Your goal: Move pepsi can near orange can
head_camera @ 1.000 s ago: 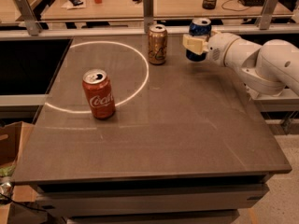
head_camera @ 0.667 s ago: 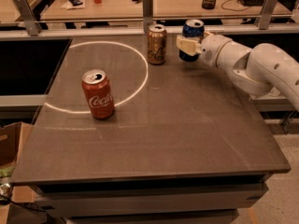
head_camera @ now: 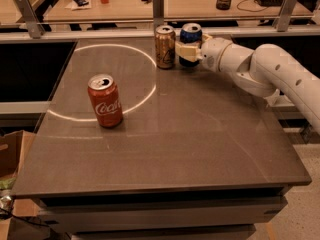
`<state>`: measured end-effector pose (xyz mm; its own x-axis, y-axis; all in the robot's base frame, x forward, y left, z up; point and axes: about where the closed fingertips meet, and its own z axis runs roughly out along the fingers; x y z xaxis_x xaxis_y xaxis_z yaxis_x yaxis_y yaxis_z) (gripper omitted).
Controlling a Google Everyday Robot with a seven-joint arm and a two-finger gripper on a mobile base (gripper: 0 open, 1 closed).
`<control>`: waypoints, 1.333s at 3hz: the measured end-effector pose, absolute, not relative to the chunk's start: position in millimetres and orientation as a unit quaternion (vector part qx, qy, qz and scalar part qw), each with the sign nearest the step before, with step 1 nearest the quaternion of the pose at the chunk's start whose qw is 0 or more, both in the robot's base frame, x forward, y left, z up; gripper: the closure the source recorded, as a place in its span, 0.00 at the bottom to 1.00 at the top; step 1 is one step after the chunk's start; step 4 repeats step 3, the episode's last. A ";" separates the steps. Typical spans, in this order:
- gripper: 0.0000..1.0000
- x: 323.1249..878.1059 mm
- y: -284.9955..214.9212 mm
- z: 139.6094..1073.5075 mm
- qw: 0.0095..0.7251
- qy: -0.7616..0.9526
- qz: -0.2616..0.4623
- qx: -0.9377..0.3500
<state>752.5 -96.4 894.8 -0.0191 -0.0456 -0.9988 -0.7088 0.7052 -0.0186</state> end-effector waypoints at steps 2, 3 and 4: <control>1.00 759.5 -79.2 872.8 0.585 0.683 0.291 -0.327; 0.82 757.3 -78.5 869.6 0.577 0.686 0.297 -0.329; 0.82 757.3 -78.5 869.6 0.577 0.686 0.297 -0.329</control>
Offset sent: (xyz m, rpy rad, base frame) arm 0.0075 0.0154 -0.0397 -0.0788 0.2087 0.2013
